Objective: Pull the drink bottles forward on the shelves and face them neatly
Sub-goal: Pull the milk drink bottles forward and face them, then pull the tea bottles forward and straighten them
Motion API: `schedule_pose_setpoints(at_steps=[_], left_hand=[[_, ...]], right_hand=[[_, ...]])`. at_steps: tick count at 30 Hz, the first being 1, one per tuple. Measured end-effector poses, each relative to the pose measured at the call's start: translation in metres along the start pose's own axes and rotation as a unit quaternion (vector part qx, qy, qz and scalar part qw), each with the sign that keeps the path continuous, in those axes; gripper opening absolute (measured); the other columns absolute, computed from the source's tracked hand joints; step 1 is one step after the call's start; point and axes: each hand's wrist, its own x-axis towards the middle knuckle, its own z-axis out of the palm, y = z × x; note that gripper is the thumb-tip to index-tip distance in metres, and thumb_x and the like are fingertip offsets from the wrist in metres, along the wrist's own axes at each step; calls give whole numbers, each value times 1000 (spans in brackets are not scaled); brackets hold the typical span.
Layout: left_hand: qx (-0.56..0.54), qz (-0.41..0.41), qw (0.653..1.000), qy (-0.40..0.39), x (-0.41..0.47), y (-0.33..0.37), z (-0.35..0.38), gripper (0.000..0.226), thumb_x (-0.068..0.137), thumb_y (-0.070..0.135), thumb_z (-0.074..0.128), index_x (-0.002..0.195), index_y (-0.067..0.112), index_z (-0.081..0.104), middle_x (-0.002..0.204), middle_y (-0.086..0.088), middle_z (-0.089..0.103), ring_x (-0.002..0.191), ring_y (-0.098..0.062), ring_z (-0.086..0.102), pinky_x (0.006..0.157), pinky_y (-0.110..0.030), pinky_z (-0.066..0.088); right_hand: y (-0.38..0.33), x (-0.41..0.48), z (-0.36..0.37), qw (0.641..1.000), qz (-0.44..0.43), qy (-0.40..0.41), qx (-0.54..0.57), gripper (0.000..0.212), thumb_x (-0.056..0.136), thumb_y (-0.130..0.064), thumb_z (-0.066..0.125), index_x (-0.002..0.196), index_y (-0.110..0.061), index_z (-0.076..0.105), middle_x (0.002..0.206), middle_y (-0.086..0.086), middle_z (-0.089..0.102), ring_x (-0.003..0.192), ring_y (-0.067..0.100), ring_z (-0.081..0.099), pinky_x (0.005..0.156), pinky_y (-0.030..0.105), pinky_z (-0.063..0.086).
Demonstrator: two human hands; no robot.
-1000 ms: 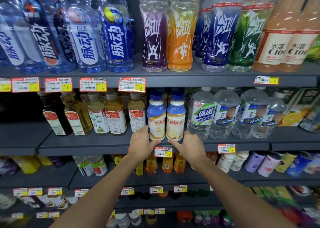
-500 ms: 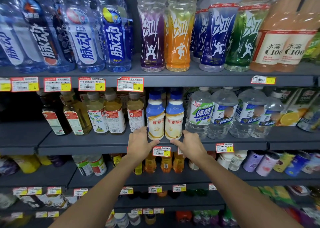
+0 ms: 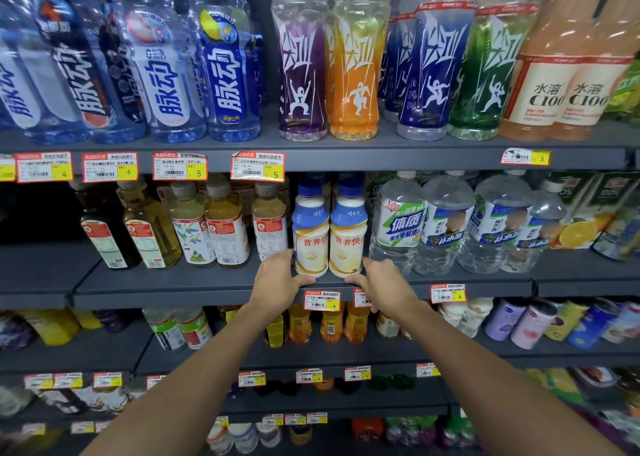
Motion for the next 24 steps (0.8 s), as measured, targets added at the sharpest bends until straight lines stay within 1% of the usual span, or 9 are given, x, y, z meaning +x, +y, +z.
schedule_pose_setpoints(at_steps=[3, 4, 6, 7, 10, 13, 17, 20, 24], left_hand=[[-7, -4, 1000, 4, 0, 0, 0, 63, 77, 40, 84, 129, 15, 57, 122, -1, 66, 109, -18, 60, 93, -40, 53], [-5, -4, 1000, 5, 0, 0, 0, 64, 77, 40, 84, 129, 15, 57, 122, -1, 66, 109, -18, 60, 93, -39, 53], [-4, -5, 1000, 4, 0, 0, 0, 64, 76, 41, 84, 129, 15, 57, 122, -1, 65, 108, -18, 60, 92, -37, 53], [-6, -6, 1000, 4, 0, 0, 0, 64, 76, 41, 84, 129, 15, 57, 122, -1, 65, 109, -18, 60, 92, -37, 54], [-8, -6, 1000, 4, 0, -1, 1, 64, 77, 41, 84, 129, 16, 57, 123, -1, 65, 109, -17, 60, 93, -38, 54], [-10, -4, 1000, 4, 0, -2, 1, 64, 77, 40, 83, 130, 15, 57, 123, -1, 65, 110, -17, 60, 94, -38, 54], [-20, -4, 1000, 6, -1, -1, 2, 61, 78, 37, 83, 129, 16, 57, 122, 0, 65, 108, -17, 59, 92, -36, 53], [-38, -8, 999, 14, -2, 0, 4, 59, 78, 33, 84, 129, 16, 58, 121, 0, 66, 107, -16, 60, 93, -37, 53], [-48, -9, 999, 7, -4, 1, 3, 61, 80, 32, 83, 132, 16, 57, 126, 0, 64, 113, -17, 59, 97, -40, 53]], right_hand=[[2, 0, 2, 998, -26, -18, -58, 44, 90, -24, 76, 129, -17, 56, 117, 12, 62, 90, 27, 71, 75, 39, 60], [2, 0, 2, 999, -21, -16, -47, 44, 90, -24, 76, 128, -16, 57, 116, 12, 63, 90, 29, 70, 75, 39, 59], [1, -1, 1, 1000, -14, -7, -11, 35, 92, -33, 72, 119, -17, 59, 106, 12, 65, 75, 29, 69, 69, 39, 60], [0, -1, 1, 1000, -13, -1, -5, 34, 92, -36, 71, 118, -17, 59, 106, 12, 65, 73, 29, 69, 68, 40, 60], [0, -1, 2, 1000, -7, 3, -8, 39, 92, -39, 70, 121, -16, 58, 108, 13, 64, 79, 31, 71, 69, 42, 60], [1, 0, 3, 999, -15, -5, -34, 40, 92, -34, 72, 125, -16, 58, 114, 13, 62, 86, 30, 71, 72, 41, 60], [0, -2, 1, 1000, -5, 9, -10, 43, 94, -44, 65, 122, -12, 59, 109, 14, 60, 82, 32, 71, 73, 43, 60], [-1, -4, 1, 1000, 1, 13, 21, 45, 95, -48, 62, 120, -11, 60, 104, 13, 62, 72, 30, 69, 69, 42, 60], [-1, -5, -1, 999, 6, 8, 37, 44, 95, -48, 62, 119, -11, 60, 101, 11, 62, 54, 21, 68, 56, 35, 60]])
